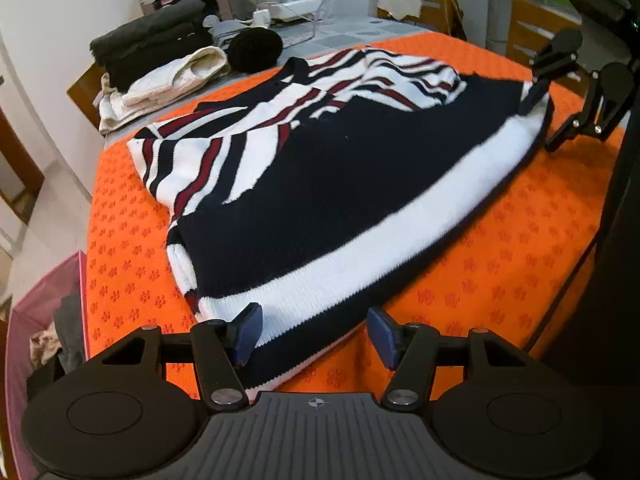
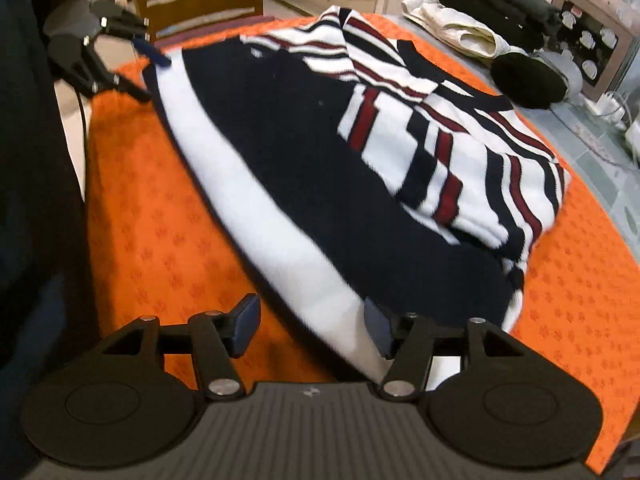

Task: Fold clothes
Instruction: 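Fold the cardigan over toward the collar with both tools, then lay the folded edge down and open both tools, releasing the cardigan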

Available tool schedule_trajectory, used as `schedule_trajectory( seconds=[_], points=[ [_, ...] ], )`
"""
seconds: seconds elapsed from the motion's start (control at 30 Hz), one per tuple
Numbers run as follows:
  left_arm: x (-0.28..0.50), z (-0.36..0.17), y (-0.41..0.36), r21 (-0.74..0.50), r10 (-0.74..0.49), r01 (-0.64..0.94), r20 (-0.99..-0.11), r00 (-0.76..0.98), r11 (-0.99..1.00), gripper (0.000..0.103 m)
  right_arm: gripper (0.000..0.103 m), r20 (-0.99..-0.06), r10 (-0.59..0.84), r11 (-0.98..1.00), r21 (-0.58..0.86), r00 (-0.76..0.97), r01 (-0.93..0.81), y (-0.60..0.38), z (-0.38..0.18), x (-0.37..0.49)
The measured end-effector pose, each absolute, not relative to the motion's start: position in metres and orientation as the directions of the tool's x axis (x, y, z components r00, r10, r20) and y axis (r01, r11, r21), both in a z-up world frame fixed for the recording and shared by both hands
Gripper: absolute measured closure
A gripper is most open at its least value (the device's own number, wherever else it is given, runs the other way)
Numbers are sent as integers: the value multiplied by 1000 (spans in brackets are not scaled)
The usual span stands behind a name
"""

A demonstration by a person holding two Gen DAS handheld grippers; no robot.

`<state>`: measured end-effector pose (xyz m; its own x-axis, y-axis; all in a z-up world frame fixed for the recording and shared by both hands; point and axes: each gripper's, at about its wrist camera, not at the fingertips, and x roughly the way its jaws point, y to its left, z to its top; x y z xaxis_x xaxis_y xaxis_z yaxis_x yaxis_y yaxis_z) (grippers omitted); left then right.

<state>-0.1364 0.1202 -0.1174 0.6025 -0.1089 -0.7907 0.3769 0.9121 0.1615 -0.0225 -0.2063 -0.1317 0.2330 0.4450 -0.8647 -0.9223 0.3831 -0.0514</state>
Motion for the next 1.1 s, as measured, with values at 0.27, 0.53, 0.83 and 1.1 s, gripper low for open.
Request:
schedule_trajectory(
  seconds=[0.27,0.53,0.83,1.1],
  points=[
    [-139,-130,117,274,-58,410,-768,638,870,53,42,-846,408,280,-241,343,-929,-211,-142,-37],
    [-130,-105,125,257,-51,353,-741,670,900,89,79,-818,378,186,-391,433,-902,-214,-142,-42],
    [-135,-53,144,44,-161,306,-774,613,951,90,94,-826,370,288,-332,424,-898,-216,-95,-49],
    [-135,-17,160,-176,-246,175,-773,584,969,90,94,-853,355,415,-223,383,-882,-231,-53,-52]
  ],
)
